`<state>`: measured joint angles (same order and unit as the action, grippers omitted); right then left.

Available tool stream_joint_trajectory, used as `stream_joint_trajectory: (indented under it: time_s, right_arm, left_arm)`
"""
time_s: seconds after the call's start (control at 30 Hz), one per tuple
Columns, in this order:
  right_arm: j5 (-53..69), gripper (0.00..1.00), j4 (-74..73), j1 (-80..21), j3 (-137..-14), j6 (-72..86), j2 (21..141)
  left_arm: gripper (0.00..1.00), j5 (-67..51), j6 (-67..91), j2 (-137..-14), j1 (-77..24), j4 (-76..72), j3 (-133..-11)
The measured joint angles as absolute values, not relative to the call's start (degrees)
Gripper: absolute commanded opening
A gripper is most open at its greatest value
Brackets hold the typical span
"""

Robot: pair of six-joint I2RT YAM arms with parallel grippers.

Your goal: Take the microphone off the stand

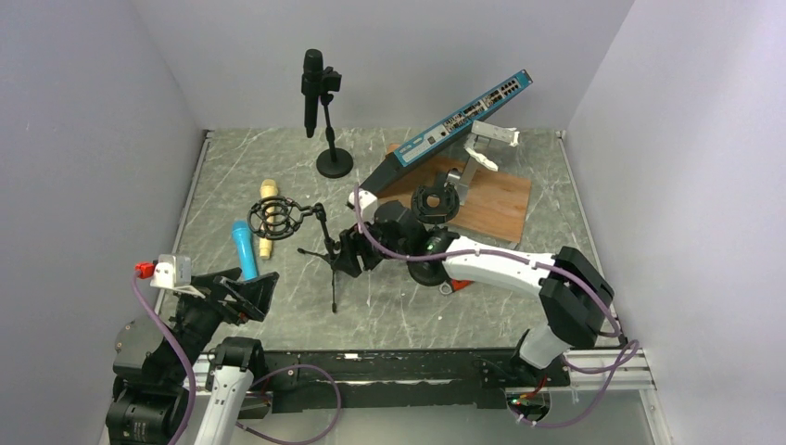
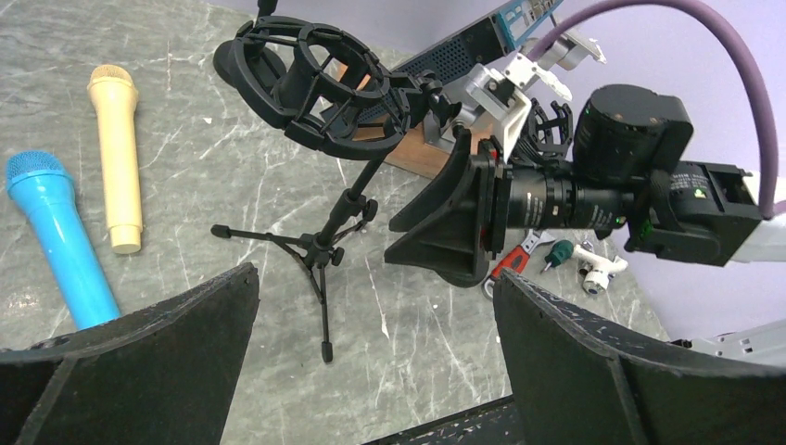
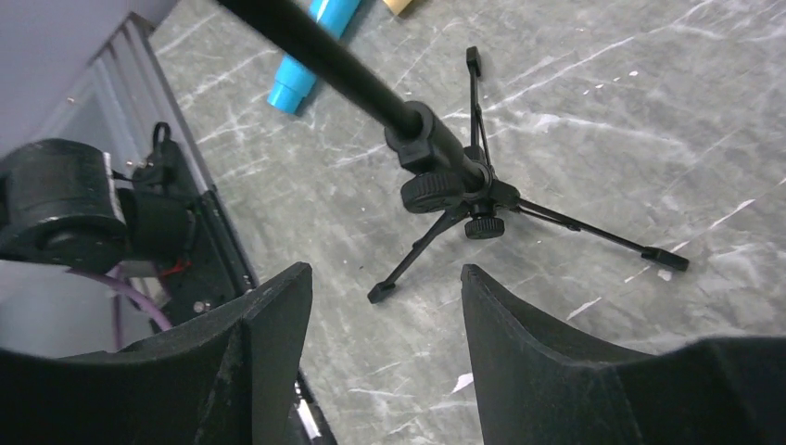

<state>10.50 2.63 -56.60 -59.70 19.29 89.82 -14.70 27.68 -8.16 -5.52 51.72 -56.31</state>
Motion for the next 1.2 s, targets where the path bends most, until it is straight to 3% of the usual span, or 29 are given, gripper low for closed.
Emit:
stream_joint_trajectory:
  time_s: [0.2,0.77,0.97,1.2]
  right_arm:
    - [18.5,0.60,0.8,-51.7,-64.2,23.0,93.5]
    - [24.1,0.31,-0.2,-50.1,-70.1,22.5,100.2]
    - [24.1,0.00,-0.6,-50.1,-70.4,20.6,100.2]
    - [19.4,0.00,-2.6,-51.9,-71.6,16.1,100.2]
  left_arm:
    - [0.99,-14.7,27.7,-8.2,-5.5,51.7,-56.3]
    - [0.99,-14.7,27.7,-8.2,-5.5,51.7,-56.3]
    - [0.99,-14.7,27.7,-8.1,-5.5,51.7,-56.3]
    - [0.99,-14.7,27.6,-8.1,-5.5,51.7,-56.3]
